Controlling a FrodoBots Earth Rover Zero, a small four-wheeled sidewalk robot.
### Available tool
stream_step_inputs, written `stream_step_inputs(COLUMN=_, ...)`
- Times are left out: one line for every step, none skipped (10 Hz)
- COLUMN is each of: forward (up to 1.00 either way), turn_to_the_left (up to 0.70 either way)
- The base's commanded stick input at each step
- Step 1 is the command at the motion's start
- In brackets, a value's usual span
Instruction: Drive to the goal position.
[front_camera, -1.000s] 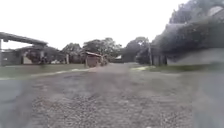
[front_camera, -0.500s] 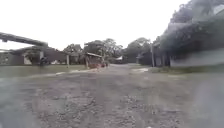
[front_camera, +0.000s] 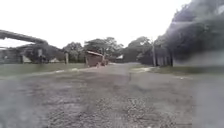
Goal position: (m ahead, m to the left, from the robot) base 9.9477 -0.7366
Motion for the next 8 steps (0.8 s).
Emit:
stream_step_inputs(forward=0.70, turn_to_the_left=0.00)
stream_step_inputs(forward=0.70, turn_to_the_left=0.00)
stream_step_inputs(forward=0.70, turn_to_the_left=0.00)
stream_step_inputs(forward=0.70, turn_to_the_left=0.00)
stream_step_inputs(forward=0.70, turn_to_the_left=0.00)
stream_step_inputs(forward=0.70, turn_to_the_left=0.00)
stream_step_inputs(forward=0.70, turn_to_the_left=0.00)
stream_step_inputs(forward=0.70, turn_to_the_left=0.00)
